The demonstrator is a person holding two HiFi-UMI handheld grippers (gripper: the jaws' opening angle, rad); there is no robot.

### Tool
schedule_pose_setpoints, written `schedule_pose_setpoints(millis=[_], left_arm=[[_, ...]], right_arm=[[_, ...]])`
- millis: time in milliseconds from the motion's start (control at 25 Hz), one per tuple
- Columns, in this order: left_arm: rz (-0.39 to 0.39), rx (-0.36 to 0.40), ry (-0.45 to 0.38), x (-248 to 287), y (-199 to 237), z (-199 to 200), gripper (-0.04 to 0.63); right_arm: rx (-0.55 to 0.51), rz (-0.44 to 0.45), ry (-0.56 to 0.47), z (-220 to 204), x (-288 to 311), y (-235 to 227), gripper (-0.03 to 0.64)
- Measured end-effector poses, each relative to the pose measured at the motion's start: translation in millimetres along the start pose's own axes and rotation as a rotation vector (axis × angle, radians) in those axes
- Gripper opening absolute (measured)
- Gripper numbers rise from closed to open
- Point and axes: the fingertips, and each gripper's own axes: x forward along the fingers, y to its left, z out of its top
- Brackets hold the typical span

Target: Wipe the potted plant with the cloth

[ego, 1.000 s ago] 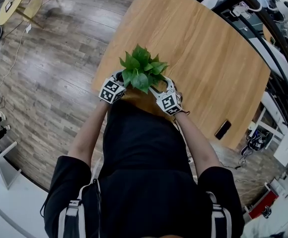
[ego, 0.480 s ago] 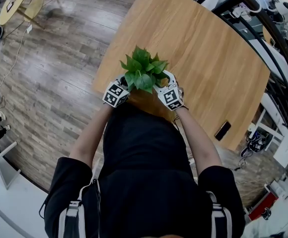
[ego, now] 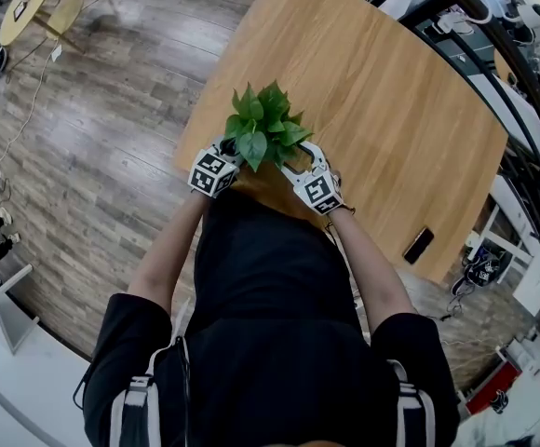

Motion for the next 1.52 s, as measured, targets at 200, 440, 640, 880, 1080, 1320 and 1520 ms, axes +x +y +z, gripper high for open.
schedule_pose_setpoints(millis=[200, 440, 640, 880, 1080, 1320, 1520], left_arm=[[0.032, -0.004, 0.002, -2.1, 10.0, 1.3, 0.112], [0.015, 0.033, 0.013, 5.0, 7.0, 4.4, 0.112], [-0.004, 0.04, 0.013, 2.7, -5.4, 2.7, 0.112], [-0.036, 0.06, 0.025, 5.4, -14.9, -8.4, 0.112], [-0.017, 0.039, 0.01, 4.4, -10.3, -6.0, 0.113], [0.009, 0.005, -0.011, 2.9, -0.9, 3.1, 0.112], [0.012, -0.029, -0.017, 2.7, 2.9, 3.8, 0.113]], right_arm=[[0.058, -0.035, 0.057, -22.4, -2.7, -14.7, 0.242], [-0.041, -0.039, 0.03, 1.2, 7.0, -31.1, 0.243], [-0.012, -0.064, 0.032, 1.2, 11.5, -34.0, 0.242], [-0.011, -0.065, 0.032, -0.3, 12.1, -34.4, 0.242], [-0.029, -0.051, 0.032, -1.6, 5.1, -22.8, 0.242], [-0.025, -0.011, 0.013, -9.7, -2.7, 11.7, 0.242], [0.065, -0.082, 0.015, -23.0, -0.6, -12.4, 0.242]])
